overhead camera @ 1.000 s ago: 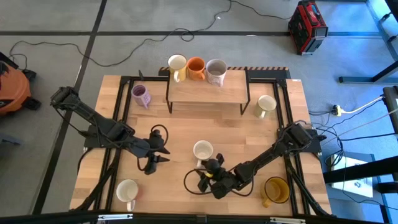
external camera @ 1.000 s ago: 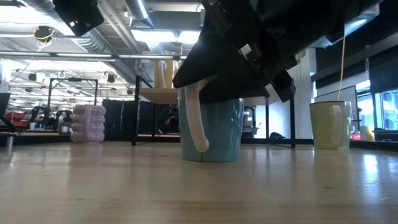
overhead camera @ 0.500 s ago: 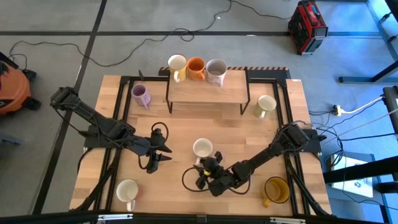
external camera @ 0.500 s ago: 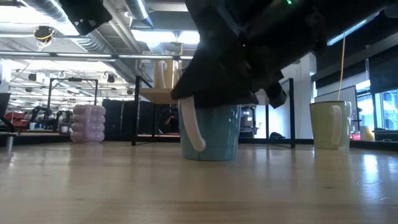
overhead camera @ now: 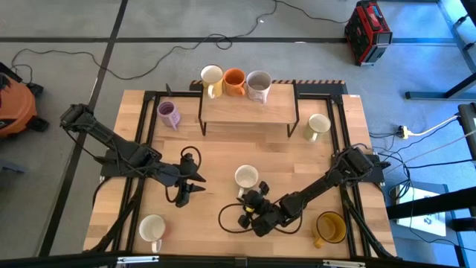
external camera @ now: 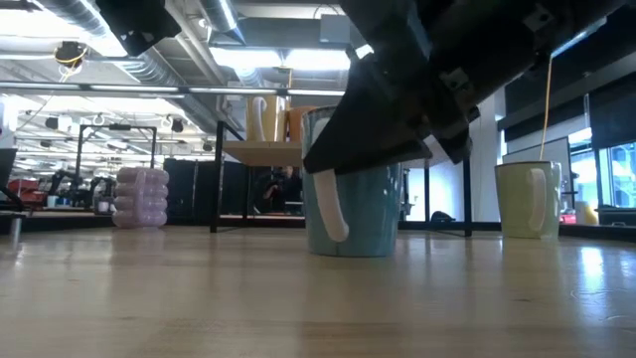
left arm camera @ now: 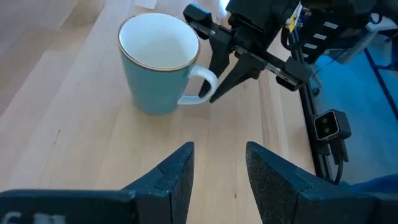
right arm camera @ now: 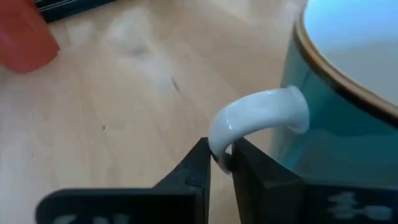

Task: Place coffee mugs
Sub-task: Put the blue mug on the shelf

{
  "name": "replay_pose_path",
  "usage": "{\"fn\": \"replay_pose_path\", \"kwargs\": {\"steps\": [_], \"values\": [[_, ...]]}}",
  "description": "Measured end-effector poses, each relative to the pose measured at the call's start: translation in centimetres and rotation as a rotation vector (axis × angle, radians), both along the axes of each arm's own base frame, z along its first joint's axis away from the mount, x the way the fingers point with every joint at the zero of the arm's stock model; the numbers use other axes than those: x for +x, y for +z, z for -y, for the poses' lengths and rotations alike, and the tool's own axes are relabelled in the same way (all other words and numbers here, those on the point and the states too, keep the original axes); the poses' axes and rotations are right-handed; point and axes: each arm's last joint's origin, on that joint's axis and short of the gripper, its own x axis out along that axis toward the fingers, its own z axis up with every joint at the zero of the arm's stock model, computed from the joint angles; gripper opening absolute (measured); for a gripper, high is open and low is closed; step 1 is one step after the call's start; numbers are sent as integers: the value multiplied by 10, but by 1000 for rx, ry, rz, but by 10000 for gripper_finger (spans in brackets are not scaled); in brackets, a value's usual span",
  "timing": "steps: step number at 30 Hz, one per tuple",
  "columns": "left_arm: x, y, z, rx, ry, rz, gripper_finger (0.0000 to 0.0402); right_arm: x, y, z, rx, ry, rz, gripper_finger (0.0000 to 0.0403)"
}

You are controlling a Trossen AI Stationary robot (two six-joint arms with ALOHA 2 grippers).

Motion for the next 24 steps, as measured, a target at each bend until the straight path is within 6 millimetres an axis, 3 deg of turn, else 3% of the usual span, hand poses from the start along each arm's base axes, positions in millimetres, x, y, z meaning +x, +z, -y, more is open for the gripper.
{"fn": "replay_pose_path", "kwargs": {"steps": [5,9,15,24], "values": [[0,0,0,13,-7,1,140,-1,2,0,-17,69,-50,18],[0,0,0,28,-16,3,140,-3,5,-4,-1,113,-62,29],[0,0,0,29,-16,3,140,-6,6,-7,48,145,-86,73],[0,0,0,34,-20,6,140,-14,7,-3,111,157,-184,176]]}}
